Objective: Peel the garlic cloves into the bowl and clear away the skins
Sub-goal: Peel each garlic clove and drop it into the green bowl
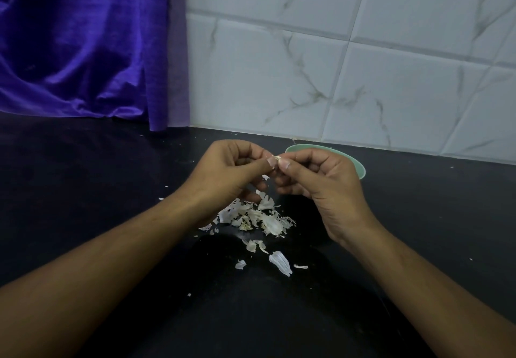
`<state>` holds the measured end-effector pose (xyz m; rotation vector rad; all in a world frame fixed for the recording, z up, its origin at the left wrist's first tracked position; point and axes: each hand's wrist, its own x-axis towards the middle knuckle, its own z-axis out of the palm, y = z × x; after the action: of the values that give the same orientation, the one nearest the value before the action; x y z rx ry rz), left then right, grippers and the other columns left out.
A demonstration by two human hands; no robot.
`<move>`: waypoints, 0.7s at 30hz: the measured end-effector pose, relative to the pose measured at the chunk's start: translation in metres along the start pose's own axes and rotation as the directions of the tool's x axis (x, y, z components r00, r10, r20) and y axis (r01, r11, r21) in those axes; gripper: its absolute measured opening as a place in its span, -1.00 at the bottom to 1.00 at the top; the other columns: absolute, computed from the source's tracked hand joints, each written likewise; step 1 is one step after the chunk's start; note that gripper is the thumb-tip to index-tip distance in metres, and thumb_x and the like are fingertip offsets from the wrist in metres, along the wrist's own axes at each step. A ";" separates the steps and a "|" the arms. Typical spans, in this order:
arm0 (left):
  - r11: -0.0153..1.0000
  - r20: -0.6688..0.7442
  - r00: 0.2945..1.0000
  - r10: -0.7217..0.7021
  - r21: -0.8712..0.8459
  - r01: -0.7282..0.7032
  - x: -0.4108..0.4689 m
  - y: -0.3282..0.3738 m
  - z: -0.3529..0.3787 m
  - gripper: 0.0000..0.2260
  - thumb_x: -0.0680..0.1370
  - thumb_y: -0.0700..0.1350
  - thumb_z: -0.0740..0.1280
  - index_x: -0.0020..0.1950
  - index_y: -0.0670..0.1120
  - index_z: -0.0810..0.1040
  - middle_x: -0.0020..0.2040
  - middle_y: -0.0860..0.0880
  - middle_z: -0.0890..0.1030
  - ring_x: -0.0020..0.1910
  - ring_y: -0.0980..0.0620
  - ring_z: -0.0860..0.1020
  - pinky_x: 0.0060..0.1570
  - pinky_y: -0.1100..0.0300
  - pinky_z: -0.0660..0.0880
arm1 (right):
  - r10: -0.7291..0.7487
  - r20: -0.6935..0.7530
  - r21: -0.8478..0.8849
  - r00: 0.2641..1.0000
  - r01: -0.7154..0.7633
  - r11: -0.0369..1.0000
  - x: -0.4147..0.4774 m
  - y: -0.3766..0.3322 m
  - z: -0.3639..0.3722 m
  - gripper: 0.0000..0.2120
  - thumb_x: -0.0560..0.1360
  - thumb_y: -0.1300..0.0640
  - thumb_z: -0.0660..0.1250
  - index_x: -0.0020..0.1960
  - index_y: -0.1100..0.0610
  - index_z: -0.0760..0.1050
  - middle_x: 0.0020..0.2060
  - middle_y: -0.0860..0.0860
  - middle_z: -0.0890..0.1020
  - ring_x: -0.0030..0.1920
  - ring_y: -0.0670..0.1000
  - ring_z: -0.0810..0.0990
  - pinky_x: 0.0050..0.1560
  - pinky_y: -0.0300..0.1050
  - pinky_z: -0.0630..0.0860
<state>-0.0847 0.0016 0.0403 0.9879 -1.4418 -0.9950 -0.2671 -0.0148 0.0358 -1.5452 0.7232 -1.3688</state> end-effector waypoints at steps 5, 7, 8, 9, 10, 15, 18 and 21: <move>0.996 -0.014 0.999 0.041 0.083 -0.040 0.001 -0.001 -0.003 -0.89 0.59 -0.17 0.47 -0.02 -0.22 0.69 -0.15 -0.20 0.72 -0.26 -0.03 0.62 -0.26 0.06 0.63 | -0.002 0.020 -0.036 1.000 0.003 0.999 0.001 -0.001 -0.002 -0.93 0.50 0.32 0.47 -0.02 0.24 0.70 -0.15 0.25 0.73 -0.20 0.08 0.70 -0.10 0.00 0.69; 0.990 -0.028 0.998 0.057 0.128 -0.053 0.002 -0.001 -0.005 -0.91 0.57 -0.16 0.48 -0.05 -0.19 0.71 -0.15 -0.21 0.72 -0.25 -0.06 0.64 -0.21 0.00 0.65 | -0.007 0.026 -0.050 1.000 0.008 0.999 0.001 0.000 -0.001 -0.92 0.50 0.34 0.47 -0.01 0.27 0.68 -0.15 0.26 0.73 -0.22 0.08 0.71 -0.12 -0.01 0.70; 0.988 -0.040 0.997 0.064 0.143 -0.058 0.002 -0.002 -0.005 -0.92 0.57 -0.17 0.48 -0.07 -0.18 0.71 -0.17 -0.20 0.72 -0.25 -0.07 0.65 -0.19 -0.02 0.65 | -0.005 0.029 -0.047 1.000 0.007 0.999 0.000 0.001 -0.001 -0.92 0.51 0.36 0.46 0.00 0.28 0.67 -0.16 0.25 0.73 -0.23 0.07 0.72 -0.14 -0.04 0.71; 0.985 -0.056 0.996 0.072 0.159 -0.063 0.002 -0.002 -0.005 -0.93 0.56 -0.19 0.48 -0.09 -0.17 0.71 -0.19 -0.18 0.72 -0.26 -0.06 0.66 -0.19 -0.02 0.65 | -0.004 0.034 -0.042 0.999 0.005 0.999 0.001 0.001 0.000 -0.92 0.51 0.37 0.45 0.00 0.29 0.66 -0.17 0.24 0.74 -0.24 0.07 0.72 -0.15 -0.05 0.71; 0.981 -0.071 0.994 0.080 0.181 -0.066 0.002 -0.001 -0.004 -0.94 0.55 -0.19 0.47 -0.11 -0.16 0.71 -0.22 -0.15 0.72 -0.28 -0.03 0.66 -0.20 -0.01 0.65 | -0.003 0.038 -0.038 0.999 0.004 0.999 0.001 0.002 0.000 -0.92 0.51 0.38 0.45 -0.01 0.28 0.65 -0.19 0.22 0.74 -0.25 0.07 0.73 -0.15 -0.04 0.72; 0.949 -0.095 0.986 0.140 0.297 -0.106 0.000 -0.001 -0.002 -0.94 0.53 -0.15 0.47 -0.14 -0.09 0.71 -0.26 -0.07 0.73 -0.32 0.00 0.67 -0.29 0.08 0.60 | -0.007 0.040 -0.042 0.999 0.009 0.999 0.000 0.003 0.001 -0.93 0.51 0.38 0.45 -0.02 0.28 0.65 -0.22 0.20 0.73 -0.24 0.08 0.73 -0.10 0.07 0.71; 0.950 -0.072 0.987 0.142 0.290 -0.115 0.001 -0.001 -0.003 -0.92 0.57 -0.13 0.46 -0.11 -0.08 0.71 -0.23 -0.07 0.73 -0.24 -0.11 0.71 -0.22 0.00 0.65 | -0.019 0.020 -0.049 1.000 0.020 0.999 0.000 0.001 0.001 -0.94 0.51 0.34 0.46 -0.03 0.25 0.68 -0.17 0.24 0.73 -0.21 0.10 0.72 -0.11 0.03 0.70; 0.967 -0.040 0.993 0.109 0.235 -0.097 0.001 -0.002 -0.003 -0.89 0.60 -0.10 0.44 -0.07 -0.11 0.70 -0.17 -0.08 0.74 -0.24 -0.02 0.69 -0.19 0.01 0.65 | -0.025 0.007 -0.052 1.000 0.025 0.998 0.001 0.001 -0.001 -0.94 0.51 0.33 0.46 -0.02 0.26 0.67 -0.15 0.25 0.73 -0.20 0.11 0.72 -0.11 0.02 0.69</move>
<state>-0.0822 -0.0003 0.0393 1.0872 -1.5741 -0.7308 -0.2673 -0.0166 0.0356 -1.6040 0.7435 -1.3721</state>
